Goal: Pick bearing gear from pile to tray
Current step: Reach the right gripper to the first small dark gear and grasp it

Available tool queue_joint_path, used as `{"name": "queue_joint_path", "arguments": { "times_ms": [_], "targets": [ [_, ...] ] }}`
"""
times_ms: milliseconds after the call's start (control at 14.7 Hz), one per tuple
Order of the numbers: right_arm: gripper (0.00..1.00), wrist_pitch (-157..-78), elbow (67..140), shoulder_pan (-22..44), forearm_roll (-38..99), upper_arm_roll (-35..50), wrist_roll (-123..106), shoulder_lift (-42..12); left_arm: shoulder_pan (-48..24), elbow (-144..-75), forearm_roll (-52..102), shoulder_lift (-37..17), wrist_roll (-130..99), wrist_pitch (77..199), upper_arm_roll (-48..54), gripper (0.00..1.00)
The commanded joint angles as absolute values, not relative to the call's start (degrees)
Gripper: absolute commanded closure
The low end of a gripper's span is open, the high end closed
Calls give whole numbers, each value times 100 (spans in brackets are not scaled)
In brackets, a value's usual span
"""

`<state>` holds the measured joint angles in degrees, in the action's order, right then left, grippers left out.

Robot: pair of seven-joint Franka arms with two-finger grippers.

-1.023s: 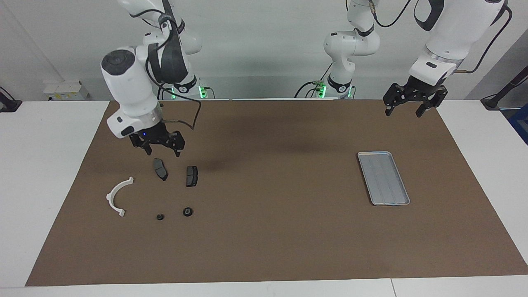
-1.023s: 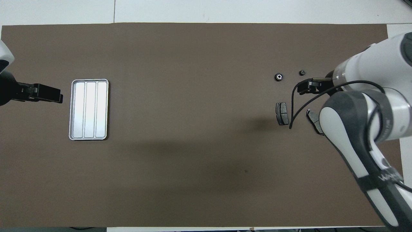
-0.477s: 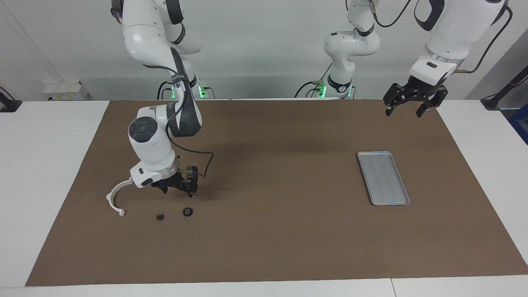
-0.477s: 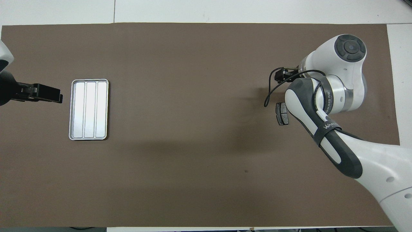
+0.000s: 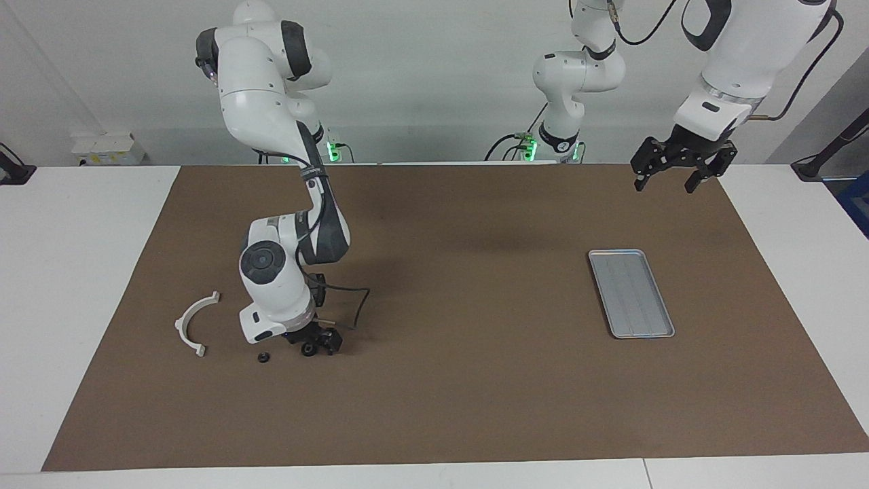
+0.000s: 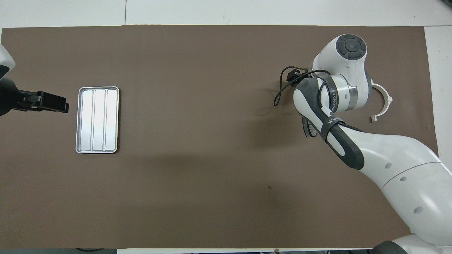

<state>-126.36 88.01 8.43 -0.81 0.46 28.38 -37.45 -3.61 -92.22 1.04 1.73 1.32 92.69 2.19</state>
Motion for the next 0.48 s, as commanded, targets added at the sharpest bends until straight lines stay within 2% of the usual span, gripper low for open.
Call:
{"name": "queue_joint_path", "arguments": {
  "times_ms": [0, 341, 409],
  "targets": [
    [1, -12674, 8648, 835, -193, 62, 2979, -3858, -378, -9360, 167, 290, 97, 9299, 185, 0],
    [17, -12674, 8631, 835, -176, 62, 3006, -3876, -387, -9360, 167, 290, 97, 9299, 185, 0],
    [22, -12674, 8579, 835, -167, 70, 3006, -3893, -387, -9360, 167, 290, 97, 9299, 185, 0]
  ]
}}
